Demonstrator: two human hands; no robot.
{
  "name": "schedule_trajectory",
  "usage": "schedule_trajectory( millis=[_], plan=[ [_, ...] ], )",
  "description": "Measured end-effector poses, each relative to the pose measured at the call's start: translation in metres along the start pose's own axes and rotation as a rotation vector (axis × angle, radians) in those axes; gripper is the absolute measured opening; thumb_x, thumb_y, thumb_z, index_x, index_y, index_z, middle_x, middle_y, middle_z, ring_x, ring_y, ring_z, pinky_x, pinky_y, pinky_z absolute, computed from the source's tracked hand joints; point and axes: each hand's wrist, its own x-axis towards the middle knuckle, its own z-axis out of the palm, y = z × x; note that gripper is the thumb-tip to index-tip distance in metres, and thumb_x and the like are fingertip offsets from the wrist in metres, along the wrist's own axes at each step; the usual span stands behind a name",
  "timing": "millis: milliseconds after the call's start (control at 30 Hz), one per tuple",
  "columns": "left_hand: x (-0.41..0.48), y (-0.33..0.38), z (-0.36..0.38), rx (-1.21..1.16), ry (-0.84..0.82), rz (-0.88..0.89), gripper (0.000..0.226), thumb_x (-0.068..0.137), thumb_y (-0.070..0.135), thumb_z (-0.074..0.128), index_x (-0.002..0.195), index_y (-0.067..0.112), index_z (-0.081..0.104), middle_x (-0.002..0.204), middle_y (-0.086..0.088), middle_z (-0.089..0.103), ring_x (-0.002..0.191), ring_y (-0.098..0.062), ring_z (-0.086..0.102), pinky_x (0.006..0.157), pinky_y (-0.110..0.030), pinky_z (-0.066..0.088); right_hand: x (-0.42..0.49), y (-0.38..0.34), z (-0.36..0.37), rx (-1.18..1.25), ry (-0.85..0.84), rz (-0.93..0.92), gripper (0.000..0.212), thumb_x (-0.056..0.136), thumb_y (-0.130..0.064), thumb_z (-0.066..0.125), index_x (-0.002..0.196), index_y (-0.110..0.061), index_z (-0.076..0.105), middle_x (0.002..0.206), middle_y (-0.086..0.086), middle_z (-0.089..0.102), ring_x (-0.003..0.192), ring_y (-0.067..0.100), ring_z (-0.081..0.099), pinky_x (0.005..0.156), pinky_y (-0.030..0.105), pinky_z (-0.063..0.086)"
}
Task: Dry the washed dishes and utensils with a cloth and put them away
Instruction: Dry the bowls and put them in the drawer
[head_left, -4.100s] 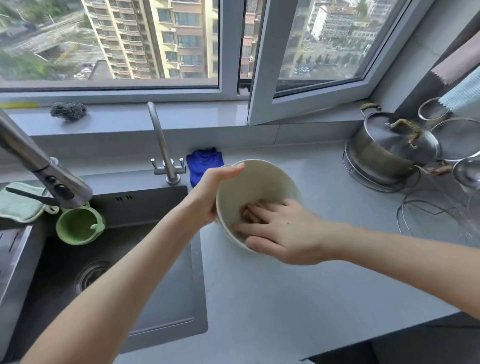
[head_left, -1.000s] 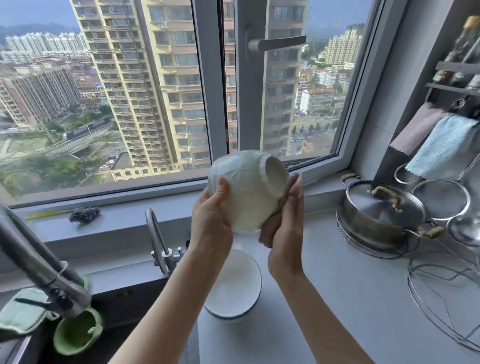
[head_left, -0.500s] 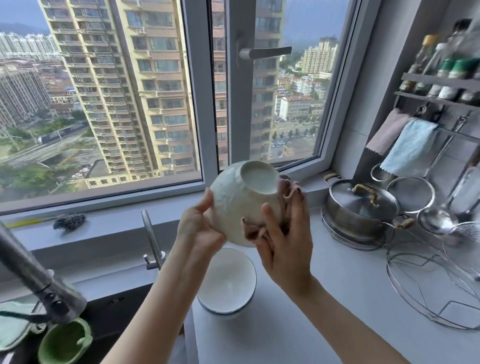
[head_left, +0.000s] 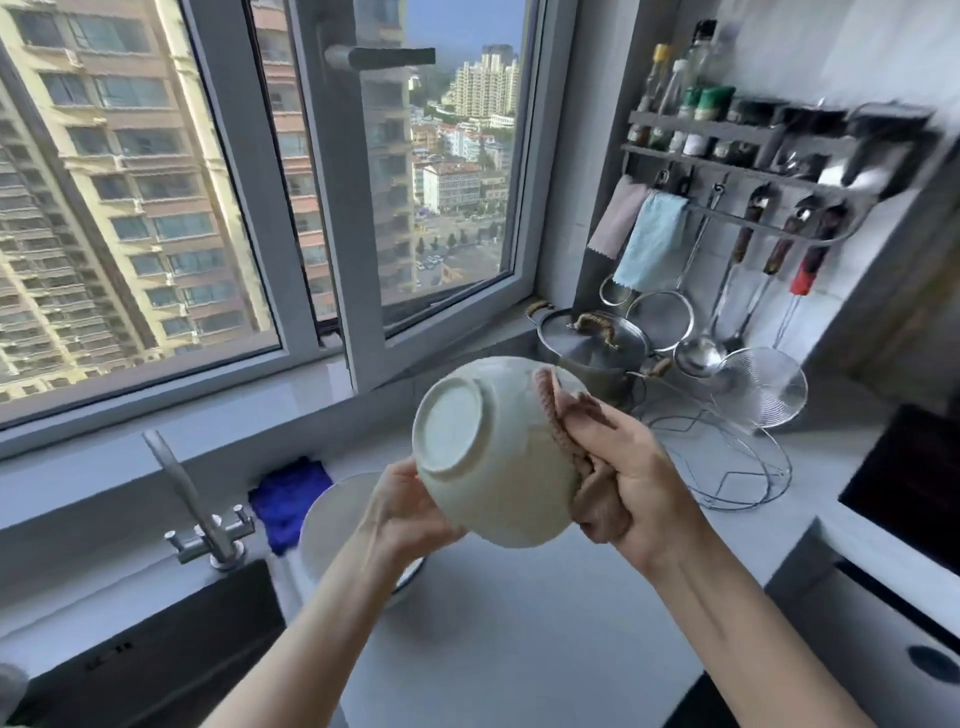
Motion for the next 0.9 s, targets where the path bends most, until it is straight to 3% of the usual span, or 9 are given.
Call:
schedule_trajectory(
  millis=[133, 200, 267, 333, 533, 633, 733, 833, 900],
  plan=[
    [0.023, -0.034, 0.012, 0.243, -0.012, -0.173, 0.037, 0.077, 0.015, 0.061, 0.113, 0.005, 0.066, 0.116, -0.015, 0.065, 0.104, -0.033, 0.063, 0.096, -0.049, 0.044, -0.044, -0.013, -0.022, -0.302, 0.060, -0.109, 0.026, 0.068, -0.032, 0.079, 0.086, -0.017, 0.068, 0.056, 0.011, 0.042, 0.033, 0.013, 0.030, 0.036, 0.012, 0.020],
    [0.031, -0.045, 0.021, 0.453, -0.026, -0.247, 0.043, 0.088, 0.037, 0.050, 0.116, 0.010, 0.067, 0.122, -0.013, 0.064, 0.108, -0.032, 0.063, 0.092, -0.050, 0.049, -0.069, -0.016, -0.030, -0.511, 0.044, -0.155, 0.020, 0.073, -0.028, 0.077, 0.090, -0.021, 0.069, 0.059, 0.003, 0.061, 0.042, 0.012, 0.054, 0.036, 0.020, 0.037],
    [0.034, -0.057, 0.039, 0.615, -0.048, -0.351, 0.063, 0.088, 0.065, 0.037, 0.114, 0.017, 0.069, 0.122, -0.011, 0.065, 0.109, -0.032, 0.063, 0.087, -0.050, 0.052, -0.093, -0.017, -0.045, -0.733, 0.042, -0.203, 0.017, 0.078, -0.024, 0.073, 0.093, -0.020, 0.068, 0.079, -0.001, 0.072, 0.072, 0.014, 0.069, 0.060, 0.035, 0.055],
    [0.034, -0.074, 0.063, 0.774, -0.043, -0.440, 0.076, 0.076, 0.079, 0.034, 0.104, 0.020, 0.074, 0.113, -0.011, 0.068, 0.099, -0.032, 0.067, 0.080, -0.046, 0.055, -0.119, -0.015, -0.063, -1.030, 0.052, -0.289, 0.018, 0.076, -0.026, 0.070, 0.092, -0.020, 0.066, 0.077, -0.002, 0.070, 0.073, 0.016, 0.066, 0.067, 0.042, 0.054],
    [0.033, -0.171, 0.122, 0.902, -0.039, -0.423, 0.047, 0.067, 0.057, 0.067, 0.090, 0.017, 0.075, 0.085, -0.009, 0.072, 0.074, -0.027, 0.070, 0.059, -0.041, 0.057, -0.213, -0.015, -0.128, -2.030, -0.188, -0.610, 0.039, 0.051, -0.023, 0.077, 0.090, -0.017, 0.070, 0.056, -0.010, 0.057, 0.047, 0.017, 0.055, 0.041, 0.028, 0.043],
    [0.037, -0.255, 0.147, 0.894, 0.101, -0.215, 0.055, 0.064, 0.049, 0.065, 0.106, 0.013, 0.067, 0.094, -0.014, 0.070, 0.081, -0.029, 0.065, 0.073, -0.040, 0.051, -0.259, -0.017, -0.159, -1.945, -0.113, -0.327, 0.025, 0.069, -0.022, 0.068, 0.092, -0.024, 0.058, 0.071, -0.008, 0.065, 0.062, 0.021, 0.061, 0.054, 0.035, 0.049],
    [0.042, -0.337, 0.175, 0.915, 0.103, -0.143, 0.045, 0.080, 0.051, 0.059, 0.106, 0.015, 0.068, 0.101, -0.013, 0.070, 0.086, -0.026, 0.064, 0.080, -0.037, 0.046, -0.301, -0.017, -0.187, -1.443, 0.008, 0.093, 0.019, 0.084, -0.022, 0.057, 0.102, -0.024, 0.052, 0.083, -0.006, 0.070, 0.065, 0.016, 0.055, 0.064, 0.031, 0.049],
    [0.048, -0.406, 0.194, 0.938, 0.078, -0.193, 0.043, 0.086, 0.051, 0.055, 0.086, 0.011, 0.068, 0.065, -0.005, 0.071, 0.054, -0.015, 0.066, 0.050, -0.020, 0.049, -0.341, -0.023, -0.219, -0.809, 0.144, 0.183, 0.028, 0.083, -0.008, 0.068, 0.106, -0.018, 0.055, 0.074, -0.001, 0.071, 0.059, 0.015, 0.062, 0.052, 0.026, 0.049],
    [0.050, -0.442, 0.210, 0.912, 0.071, -0.293, 0.053, 0.082, 0.055, 0.059, 0.079, 0.003, 0.068, 0.054, -0.008, 0.064, 0.045, -0.020, 0.061, 0.042, -0.020, 0.044, -0.365, -0.029, -0.244, -0.615, 0.279, 0.136, 0.034, 0.083, 0.001, 0.067, 0.112, -0.010, 0.055, 0.096, 0.021, 0.069, 0.080, 0.030, 0.068, 0.067, 0.040, 0.055]
  ],
)
